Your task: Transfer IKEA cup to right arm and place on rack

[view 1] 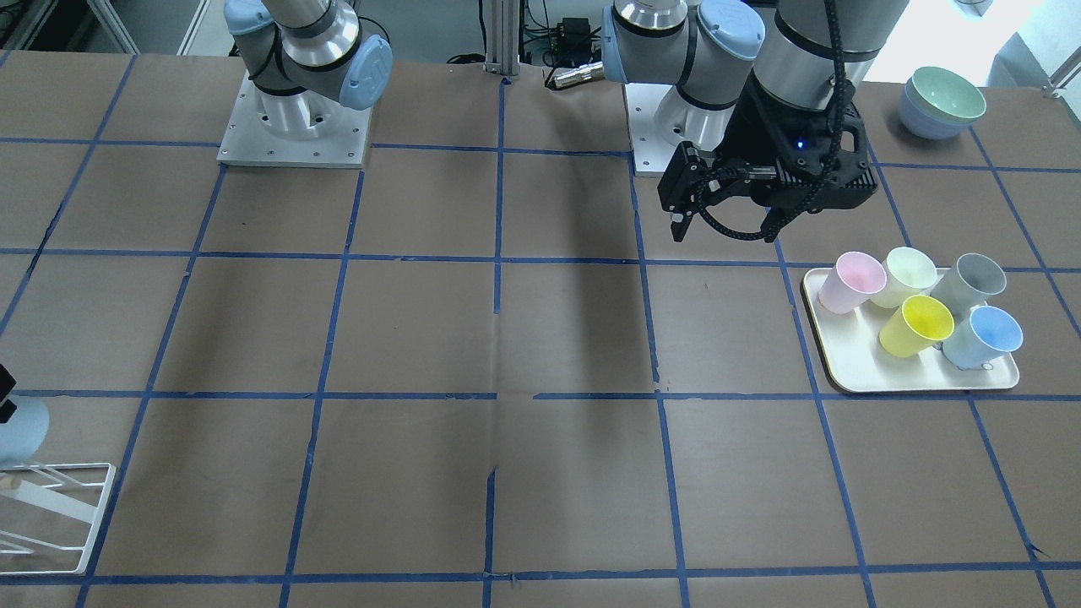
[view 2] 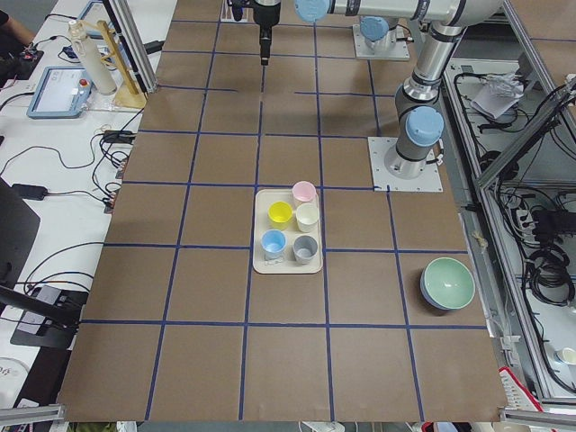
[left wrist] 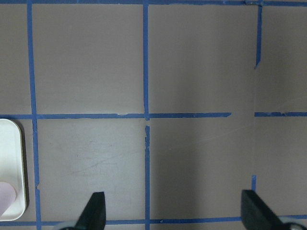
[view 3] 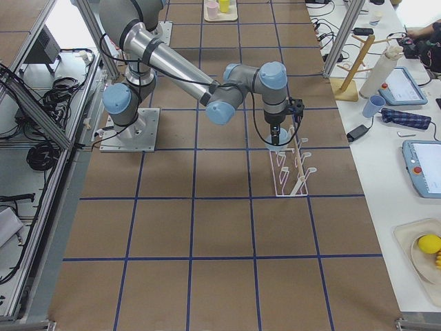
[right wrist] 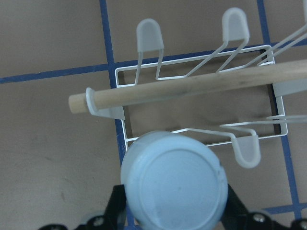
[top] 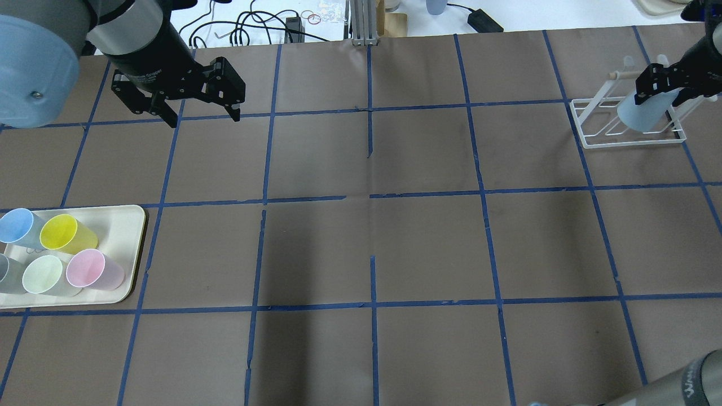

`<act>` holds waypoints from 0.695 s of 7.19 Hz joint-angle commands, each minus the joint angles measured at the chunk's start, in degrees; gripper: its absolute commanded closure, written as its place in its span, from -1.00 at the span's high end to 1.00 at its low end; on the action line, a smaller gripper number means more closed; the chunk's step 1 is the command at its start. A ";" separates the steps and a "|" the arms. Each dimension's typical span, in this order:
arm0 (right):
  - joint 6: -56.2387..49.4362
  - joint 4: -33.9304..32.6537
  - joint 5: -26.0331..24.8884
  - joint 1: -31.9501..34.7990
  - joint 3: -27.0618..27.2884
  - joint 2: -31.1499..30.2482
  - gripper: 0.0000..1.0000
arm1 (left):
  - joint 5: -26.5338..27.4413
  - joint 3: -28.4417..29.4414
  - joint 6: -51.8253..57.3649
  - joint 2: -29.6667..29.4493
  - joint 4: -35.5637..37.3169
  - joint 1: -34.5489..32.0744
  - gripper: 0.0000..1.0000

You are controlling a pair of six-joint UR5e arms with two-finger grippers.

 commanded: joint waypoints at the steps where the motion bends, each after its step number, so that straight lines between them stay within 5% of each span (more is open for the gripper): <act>1: 0.39 0.00 -0.06 0.09 0.05 1.08 -1.00 | -0.09 -0.11 -0.60 -0.38 1.90 0.23 1.00; 3: 0.30 -0.09 -0.06 0.09 -0.03 2.04 -0.95 | -0.09 -0.20 -0.60 -0.65 2.97 0.23 1.00; 5: 0.48 -0.79 0.02 0.18 -0.03 2.14 -0.27 | -0.18 -0.29 -0.60 -0.65 2.97 0.23 1.00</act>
